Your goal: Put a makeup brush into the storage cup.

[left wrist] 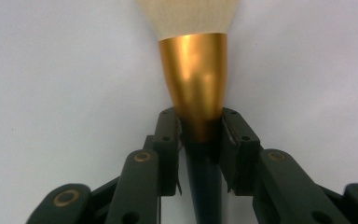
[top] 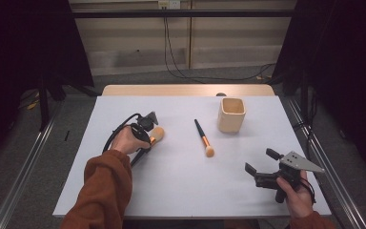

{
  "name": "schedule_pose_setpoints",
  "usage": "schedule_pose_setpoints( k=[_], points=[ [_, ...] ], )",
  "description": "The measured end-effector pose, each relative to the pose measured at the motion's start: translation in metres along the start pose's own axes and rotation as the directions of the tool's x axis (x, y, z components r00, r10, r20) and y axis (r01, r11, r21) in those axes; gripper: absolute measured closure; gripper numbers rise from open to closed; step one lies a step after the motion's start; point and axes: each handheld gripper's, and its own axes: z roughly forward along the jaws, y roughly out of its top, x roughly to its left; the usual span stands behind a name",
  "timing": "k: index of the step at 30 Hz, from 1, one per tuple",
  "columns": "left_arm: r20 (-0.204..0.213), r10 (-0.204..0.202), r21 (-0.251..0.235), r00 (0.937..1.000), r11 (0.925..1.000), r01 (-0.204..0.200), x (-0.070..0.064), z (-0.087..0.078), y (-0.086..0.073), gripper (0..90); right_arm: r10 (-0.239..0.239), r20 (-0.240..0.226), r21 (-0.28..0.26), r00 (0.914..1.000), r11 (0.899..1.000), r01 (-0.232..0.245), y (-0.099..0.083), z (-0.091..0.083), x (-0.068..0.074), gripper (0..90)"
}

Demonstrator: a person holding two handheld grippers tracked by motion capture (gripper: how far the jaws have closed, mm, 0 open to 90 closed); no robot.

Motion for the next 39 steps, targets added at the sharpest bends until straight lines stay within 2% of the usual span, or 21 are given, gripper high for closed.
schedule_pose_setpoints(
  k=[6, 12, 22, 26, 27, 29, 30, 32, 36, 38, 39],
  points=[
    [-0.010, 0.010, -0.002, 0.9999, 0.9999, -0.010, -0.002, -0.001, 0.000, 71.5, -0.001, 0.002, 0.000, 1.0000, 1.000, 0.001, 0.000, -0.001, 0.000, 0.0],
    [0.003, 0.026, -0.029, 0.9996, 0.9992, -0.026, -0.001, -0.002, -0.004, 71.7, 0.001, 0.005, 0.000, 1.0000, 1.000, -0.001, 0.000, 0.000, 0.000, 0.0],
    [0.047, -0.004, -0.082, 0.9989, 0.9966, 0.007, 0.008, -0.004, -0.012, 71.9, 0.002, 0.005, 0.001, 1.0000, 1.000, -0.002, 0.000, 0.000, 0.000, 0.0],
    [0.066, -0.026, -0.118, 0.9975, 0.9924, 0.034, 0.012, -0.005, -0.018, 71.9, 0.003, 0.005, 0.002, 1.0000, 1.000, -0.003, 0.000, 0.000, 0.000, 0.0],
    [0.075, -0.041, -0.133, 0.9964, 0.9898, 0.051, 0.013, -0.005, -0.019, 71.9, 0.002, 0.005, 0.003, 1.0000, 1.000, -0.002, 0.000, 0.000, 0.000, 0.0],
    [0.075, -0.043, -0.143, 0.9963, 0.9883, 0.054, 0.015, -0.005, -0.021, 71.9, 0.003, 0.005, 0.001, 1.0000, 1.000, -0.003, 0.000, 0.000, 0.000, 0.0],
    [0.084, -0.054, -0.161, 0.9950, 0.9847, 0.067, 0.017, -0.007, -0.023, 71.9, 0.002, 0.006, 0.003, 1.0000, 1.000, -0.002, 0.000, 0.000, 0.000, 0.0],
    [0.082, -0.054, -0.181, 0.9951, 0.9812, 0.068, 0.018, -0.010, -0.025, 71.9, 0.003, 0.006, 0.003, 1.0000, 1.000, -0.003, 0.000, 0.000, 0.000, 0.0],
    [0.072, -0.079, -0.237, 0.9943, 0.9671, 0.093, 0.022, -0.016, -0.029, 72.0, 0.002, 0.005, 0.004, 1.0000, 1.000, -0.002, 0.000, 0.000, 0.000, 0.0],
    [0.073, -0.092, -0.265, 0.9931, 0.9582, 0.108, 0.024, -0.019, -0.032, 72.0, 0.003, 0.004, 0.003, 1.0000, 1.000, -0.003, 0.000, 0.000, 0.000, 0.0],
    [0.080, -0.095, -0.286, 0.9922, 0.9513, 0.115, 0.025, -0.020, -0.033, 72.0, 0.003, 0.005, 0.003, 1.0000, 1.000, -0.003, 0.000, 0.000, 0.000, 0.0]
  ],
)
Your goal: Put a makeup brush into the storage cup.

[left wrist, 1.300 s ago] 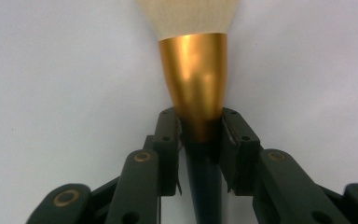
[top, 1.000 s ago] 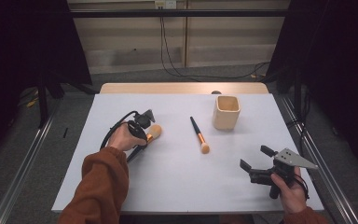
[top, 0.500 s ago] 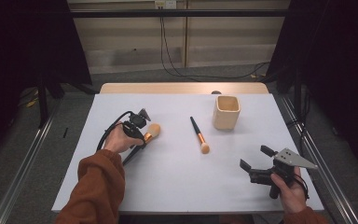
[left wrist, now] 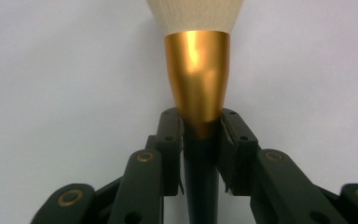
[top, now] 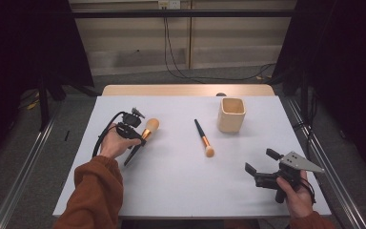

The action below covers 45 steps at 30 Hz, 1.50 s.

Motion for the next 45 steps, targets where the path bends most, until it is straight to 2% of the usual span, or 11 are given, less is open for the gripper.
schedule_pose_setpoints(
  k=[5, 11, 15, 20, 21, 23, 24, 31, 39, 41, 45],
  points=[
    [0.027, 0.014, -0.052, 0.9995, 0.9986, -0.012, 0.000, -0.006, -0.002, 71.9, 0.002, 0.000, 0.000, 1.0000, 1.000, -0.002, 0.000, 0.000, 0.000, 0.0],
    [0.028, 0.021, -0.107, 0.9994, 0.9941, -0.018, -0.005, -0.011, -0.004, 72.0, 0.001, 0.001, -0.001, 1.0000, 1.000, -0.001, 0.000, 0.001, 0.000, 0.0],
    [0.016, 0.033, -0.158, 0.9993, 0.9870, -0.030, -0.008, -0.013, -0.005, 72.0, 0.002, 0.001, 0.000, 1.0000, 1.000, -0.002, 0.000, 0.000, 0.000, 0.0],
    [0.009, 0.018, -0.224, 0.9998, 0.9744, -0.015, -0.007, -0.016, -0.008, 72.0, 0.004, 0.000, -0.002, 1.0000, 1.000, -0.004, 0.000, 0.000, 0.000, 0.0],
    [0.013, 0.017, -0.248, 0.9998, 0.9688, -0.014, -0.007, -0.016, -0.009, 71.9, 0.003, -0.001, 0.000, 1.0000, 1.000, -0.003, 0.000, 0.000, 0.000, 0.0],
    [0.015, 0.024, -0.256, 0.9996, 0.9665, -0.019, -0.006, -0.017, -0.009, 72.0, 0.004, -0.001, -0.001, 1.0000, 1.000, -0.004, 0.000, 0.000, 0.000, 0.0],
    [0.017, 0.024, -0.278, 0.9996, 0.9605, -0.018, -0.004, -0.017, -0.012, 71.9, 0.004, 0.000, -0.003, 1.0000, 1.000, -0.004, 0.000, 0.000, 0.000, 0.0],
    [0.018, 0.012, -0.330, 0.9998, 0.9439, -0.005, 0.001, -0.017, -0.021, 72.0, -0.006, -0.005, -0.003, 1.0000, 1.000, 0.006, 0.000, 0.000, 0.000, 0.0],
    [0.036, -0.002, -0.448, 0.9993, 0.8940, 0.018, 0.000, -0.021, -0.030, 72.0, -0.008, -0.008, -0.005, 0.9999, 1.000, 0.008, 0.000, 0.000, 0.000, 0.0],
    [0.035, 0.006, -0.454, 0.9994, 0.8909, 0.010, -0.001, -0.023, -0.031, 72.0, -0.010, -0.008, -0.005, 0.9999, 1.000, 0.010, 0.000, 0.000, 0.001, 0.0],
    [0.051, 0.015, -0.506, 0.9986, 0.8625, 0.013, -0.008, -0.027, -0.032, 71.9, -0.010, -0.010, -0.009, 0.9999, 1.000, 0.010, 0.001, 0.000, 0.001, 0.0]
  ],
)
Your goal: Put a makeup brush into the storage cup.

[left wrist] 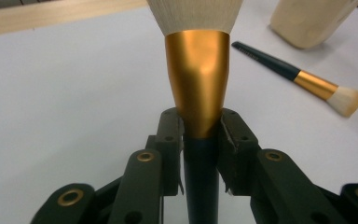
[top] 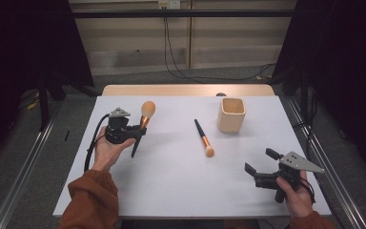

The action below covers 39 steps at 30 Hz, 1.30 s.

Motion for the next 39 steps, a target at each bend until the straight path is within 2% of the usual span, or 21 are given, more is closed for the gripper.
schedule_pose_setpoints(
  k=[3, 5, 9, 12, 16, 21, 22, 26, 28, 32, 33, 34, 35, 36, 39],
  points=[
    [0.009, 0.024, -0.045, 0.9997, 0.9987, -0.024, -0.004, -0.002, 0.000, 72.0, -0.004, -0.016, 0.000, 0.9999, 1.000, 0.004, 0.000, -0.001, 0.001, 0.0],
    [0.020, 0.024, -0.054, 0.9995, 0.9983, -0.023, -0.005, -0.002, -0.001, 71.9, -0.005, -0.021, -0.003, 0.9998, 1.000, 0.005, 0.001, -0.001, 0.002, 0.0],
    [0.026, 0.070, -0.107, 0.9972, 0.9920, -0.067, -0.009, -0.002, -0.007, 71.9, -0.010, -0.026, -0.009, 0.9996, 1.000, 0.009, 0.001, -0.001, 0.002, 0.0],
    [0.033, 0.064, -0.130, 0.9974, 0.9897, -0.059, -0.010, -0.003, -0.008, 71.9, -0.011, -0.026, -0.010, 0.9996, 1.000, 0.010, 0.000, -0.001, 0.002, 0.0],
    [0.027, 0.055, -0.189, 0.9981, 0.9807, -0.049, -0.015, -0.009, -0.011, 71.9, -0.017, -0.035, -0.010, 0.9993, 1.000, 0.016, 0.000, 0.001, 0.003, 0.0],
    [0.047, 0.058, -0.222, 0.9972, 0.9740, -0.046, -0.021, -0.014, -0.011, 71.9, -0.011, -0.044, -0.010, 0.9990, 1.000, 0.010, 0.001, 0.003, 0.004, 0.0],
    [0.064, 0.048, -0.246, 0.9968, 0.9688, -0.031, -0.022, -0.016, -0.011, 71.9, -0.014, -0.048, -0.007, 0.9987, 1.000, 0.013, 0.000, 0.003, 0.004, 0.0],
    [0.083, 0.022, -0.275, 0.9963, 0.9613, 0.002, -0.027, -0.022, -0.013, 71.9, -0.012, -0.058, -0.023, 0.9983, 1.000, 0.011, 0.001, 0.002, 0.004, 0.0],
    [0.061, 0.037, -0.278, 0.9975, 0.9603, -0.019, -0.032, -0.025, -0.014, 71.9, -0.008, -0.067, -0.025, 0.9977, 1.000, 0.006, 0.001, 0.003, 0.005, 0.0],
    [0.070, 0.048, -0.296, 0.9964, 0.9549, -0.025, -0.036, -0.030, -0.018, 71.9, -0.005, -0.080, -0.026, 0.9968, 1.000, 0.003, 0.001, 0.005, 0.006, 0.0],
    [0.087, 0.050, -0.305, 0.9949, 0.9522, -0.021, -0.039, -0.032, -0.022, 71.9, -0.006, -0.082, -0.028, 0.9966, 1.000, 0.004, 0.001, 0.005, 0.006, 0.0],
    [0.087, 0.050, -0.305, 0.9949, 0.9522, -0.021, -0.039, -0.032, -0.022, 71.8, -0.005, -0.088, -0.029, 0.9961, 1.000, 0.002, 0.002, 0.005, 0.006, 0.0],
    [0.079, 0.070, -0.300, 0.9944, 0.9529, -0.043, -0.040, -0.033, -0.023, 71.8, -0.005, -0.088, -0.029, 0.9961, 1.000, 0.002, 0.002, 0.005, 0.006, 0.0],
    [0.102, 0.079, -0.308, 0.9917, 0.9503, -0.044, -0.041, -0.035, -0.026, 71.8, 0.000, -0.099, -0.034, 0.9951, 0.999, -0.003, 0.003, 0.006, 0.007, 0.0],
    [0.109, 0.089, -0.300, 0.9900, 0.9524, -0.053, -0.047, -0.034, -0.030, 71.8, 0.000, -0.110, -0.042, 0.9939, 0.999, -0.004, 0.006, 0.006, 0.008, 0.0]
  ],
)
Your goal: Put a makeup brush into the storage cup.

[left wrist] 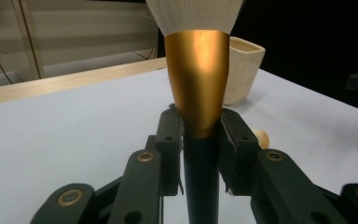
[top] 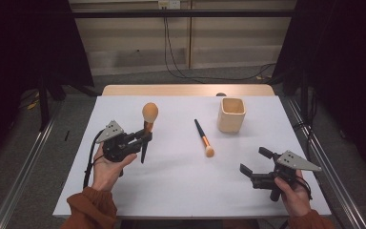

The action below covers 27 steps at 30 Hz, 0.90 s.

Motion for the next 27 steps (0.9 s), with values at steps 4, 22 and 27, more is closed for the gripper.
schedule_pose_setpoints(
  k=[4, 22, 27],
  points=[
    [0.025, -0.007, -0.012, 0.9997, 0.9999, 0.007, -0.007, 0.004, -0.002, 71.8, -0.002, -0.008, -0.019, 1.0000, 1.000, 0.002, 0.006, 0.001, 0.003, 0.0],
    [0.084, 0.005, -0.015, 0.9965, 0.9999, -0.004, -0.034, 0.019, 0.001, 71.8, -0.032, -0.137, -0.047, 0.9901, 0.999, 0.026, 0.040, 0.024, 0.024, 0.0],
    [0.099, 0.018, -0.023, 0.9949, 0.9996, -0.015, -0.039, 0.022, 0.001, 71.8, -0.044, -0.175, -0.044, 0.9836, 0.998, 0.037, 0.052, 0.039, 0.036, 0.0]
  ],
)
